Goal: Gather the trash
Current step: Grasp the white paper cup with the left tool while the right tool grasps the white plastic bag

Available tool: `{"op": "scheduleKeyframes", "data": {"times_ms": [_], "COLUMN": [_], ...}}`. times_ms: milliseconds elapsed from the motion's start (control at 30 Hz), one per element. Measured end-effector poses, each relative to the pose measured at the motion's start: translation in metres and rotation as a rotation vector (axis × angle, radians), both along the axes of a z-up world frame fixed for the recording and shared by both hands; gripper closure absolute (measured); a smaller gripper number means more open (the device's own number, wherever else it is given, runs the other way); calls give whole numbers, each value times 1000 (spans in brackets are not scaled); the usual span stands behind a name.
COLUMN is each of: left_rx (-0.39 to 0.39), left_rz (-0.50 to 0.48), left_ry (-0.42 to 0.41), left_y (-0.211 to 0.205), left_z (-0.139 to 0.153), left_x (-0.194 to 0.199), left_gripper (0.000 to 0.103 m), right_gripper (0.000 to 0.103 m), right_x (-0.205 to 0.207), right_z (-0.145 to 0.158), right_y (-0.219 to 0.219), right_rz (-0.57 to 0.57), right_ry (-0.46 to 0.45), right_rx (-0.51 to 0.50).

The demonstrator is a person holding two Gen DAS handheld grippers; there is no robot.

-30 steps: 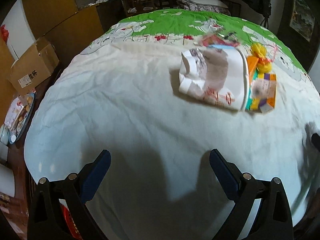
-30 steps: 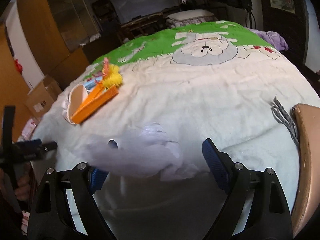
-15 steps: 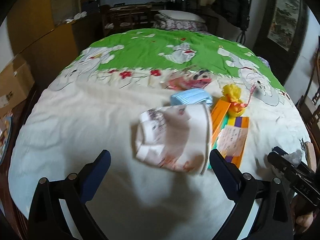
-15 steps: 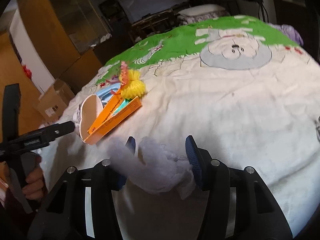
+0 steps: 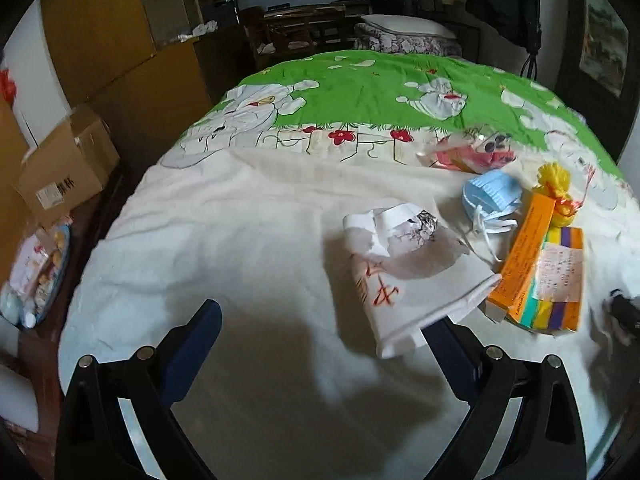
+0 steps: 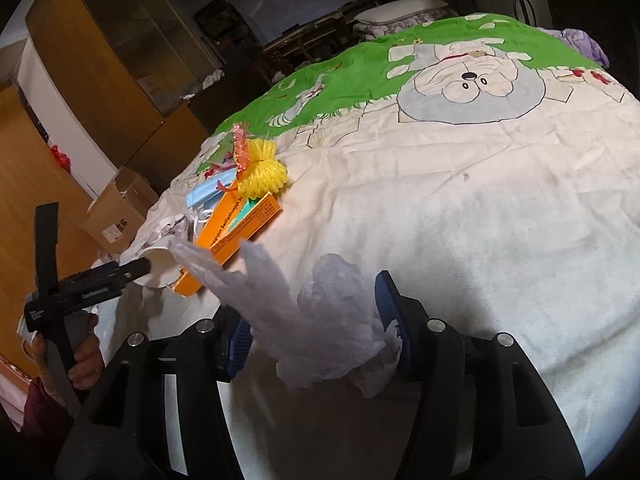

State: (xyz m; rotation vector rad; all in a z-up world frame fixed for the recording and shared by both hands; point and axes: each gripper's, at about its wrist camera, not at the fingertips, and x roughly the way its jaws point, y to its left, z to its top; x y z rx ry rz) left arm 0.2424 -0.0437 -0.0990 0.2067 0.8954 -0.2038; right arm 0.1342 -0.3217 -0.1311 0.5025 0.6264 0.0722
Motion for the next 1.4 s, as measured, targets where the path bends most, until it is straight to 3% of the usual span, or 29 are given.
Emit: {"op": "scheduleKeyframes", "data": {"times_ms": [133, 267, 400, 533, 767, 967, 1167, 1400], "left_rx": [-73, -59, -35, -87, -88, -123, -147, -170], "left_rz": [-80, -136, -77, -12, 48, 62, 51, 59], "left_ry": [27, 27, 24, 78, 130, 66, -13, -44], "left_y": [-11, -41, -53, -50, -39, -27, -14, 6], "left_z": [1, -4, -6, -12, -30, -18, 2, 27], "left_x": [-7, -18, -4, 20, 34, 30, 12, -15], "left_gripper": [6, 6, 6, 6, 6, 15, 16, 16], "right_gripper": [45, 42, 41, 40, 39, 38, 38, 39], "right_x": [0, 0, 1, 2, 2, 3, 3, 0], "right_z": [0, 1, 0, 0, -1, -1, 0, 3], "right_y": [0, 1, 0, 0, -1, -1, 0, 5], "right_rz": [0, 6, 10, 13, 18, 20, 19, 12], "right_ry": [-1, -4, -5, -7, -9, -9, -7, -16], "right_rx": [1, 3, 6, 15, 24, 23, 12, -20]}}
